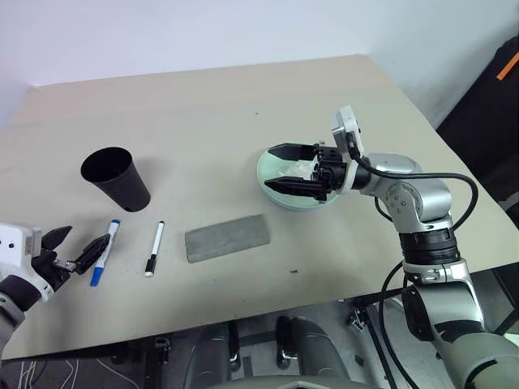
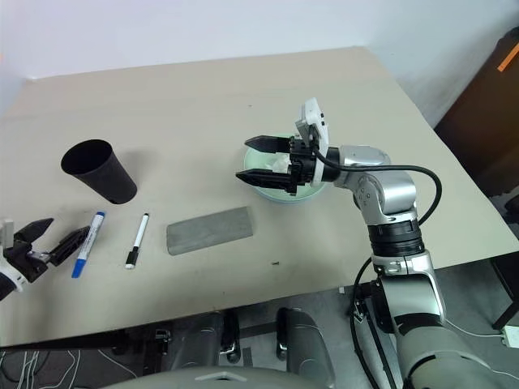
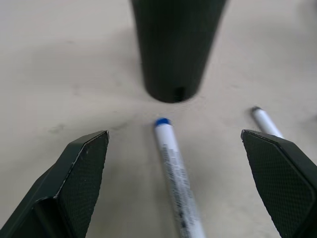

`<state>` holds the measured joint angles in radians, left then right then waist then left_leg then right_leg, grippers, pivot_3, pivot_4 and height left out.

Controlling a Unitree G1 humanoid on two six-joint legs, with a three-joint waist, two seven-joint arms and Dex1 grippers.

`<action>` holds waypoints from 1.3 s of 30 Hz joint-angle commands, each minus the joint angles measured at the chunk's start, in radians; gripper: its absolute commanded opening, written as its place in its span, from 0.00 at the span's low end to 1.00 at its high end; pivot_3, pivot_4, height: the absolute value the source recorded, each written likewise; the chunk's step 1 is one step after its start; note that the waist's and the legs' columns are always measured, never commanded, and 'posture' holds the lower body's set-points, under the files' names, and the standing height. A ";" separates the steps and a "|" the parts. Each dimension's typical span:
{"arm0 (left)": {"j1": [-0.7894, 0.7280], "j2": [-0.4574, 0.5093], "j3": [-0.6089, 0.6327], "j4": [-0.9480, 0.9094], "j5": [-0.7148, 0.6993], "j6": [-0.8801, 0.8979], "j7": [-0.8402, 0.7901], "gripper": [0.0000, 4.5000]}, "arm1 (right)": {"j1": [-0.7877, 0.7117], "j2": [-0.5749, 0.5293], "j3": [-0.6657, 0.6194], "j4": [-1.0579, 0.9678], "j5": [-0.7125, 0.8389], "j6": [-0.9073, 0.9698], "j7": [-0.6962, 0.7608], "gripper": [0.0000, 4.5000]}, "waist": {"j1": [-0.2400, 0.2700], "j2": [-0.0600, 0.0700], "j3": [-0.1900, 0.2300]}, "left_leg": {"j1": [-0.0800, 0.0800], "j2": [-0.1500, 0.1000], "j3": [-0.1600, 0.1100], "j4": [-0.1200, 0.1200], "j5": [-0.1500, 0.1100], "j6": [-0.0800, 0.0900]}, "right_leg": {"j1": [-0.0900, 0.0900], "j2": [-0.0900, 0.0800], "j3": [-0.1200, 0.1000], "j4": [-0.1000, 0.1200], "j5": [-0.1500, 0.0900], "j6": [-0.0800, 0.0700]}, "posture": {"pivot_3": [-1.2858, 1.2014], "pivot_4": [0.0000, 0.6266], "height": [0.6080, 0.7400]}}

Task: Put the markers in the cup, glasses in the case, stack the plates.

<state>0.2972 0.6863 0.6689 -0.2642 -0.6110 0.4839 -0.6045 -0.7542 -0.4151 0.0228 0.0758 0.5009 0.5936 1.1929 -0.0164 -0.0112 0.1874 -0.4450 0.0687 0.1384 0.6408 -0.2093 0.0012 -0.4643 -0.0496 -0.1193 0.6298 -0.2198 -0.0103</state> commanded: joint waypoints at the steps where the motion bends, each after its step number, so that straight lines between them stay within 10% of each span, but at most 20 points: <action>1: -0.010 0.022 -0.028 -0.012 0.049 0.070 0.067 1.00 | -0.003 -0.016 0.022 -0.011 -0.035 -0.059 -0.015 0.98 | 0.000 0.000 0.000 | 0.000 0.000 0.000 0.000 0.000 0.000 | 0.000 0.000 0.000 0.000 0.000 0.000 | 0.52 0.24 1.00; 23: -0.179 0.137 -0.141 -0.086 0.058 0.652 0.217 1.00 | 0.006 -0.027 0.028 0.009 -0.061 -0.090 -0.097 0.98 | 0.003 0.000 0.000 | 0.001 0.000 0.000 0.000 0.000 0.000 | 0.001 0.000 0.000 0.001 0.002 -0.002 | 0.52 0.24 1.00; 36: -0.243 0.141 -0.134 -0.023 0.110 0.701 0.255 0.10 | -0.010 -0.030 0.037 0.064 -0.101 -0.146 -0.100 1.00 | 0.001 0.000 0.000 | 0.002 0.000 0.000 0.000 0.000 0.000 | 0.001 0.001 0.000 0.002 0.003 -0.002 | 0.52 0.24 1.00; 39: -0.264 0.147 -0.134 0.004 0.132 0.699 0.272 0.06 | -0.016 -0.031 0.039 0.088 -0.121 -0.172 -0.108 1.00 | 0.001 0.000 0.000 | 0.002 0.000 0.000 0.000 0.000 0.000 | 0.001 0.001 0.000 0.002 0.003 -0.002 | 0.52 0.24 1.00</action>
<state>0.0327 0.8153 0.5240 -0.2893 -0.5287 1.1747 -0.3661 -0.7437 -0.4430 0.0699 0.1674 0.3849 0.4512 1.0881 -0.0150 -0.0111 0.1873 -0.4429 0.0686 0.1381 0.6411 -0.2090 0.0010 -0.4633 -0.0487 -0.1193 0.6323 -0.2169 -0.0129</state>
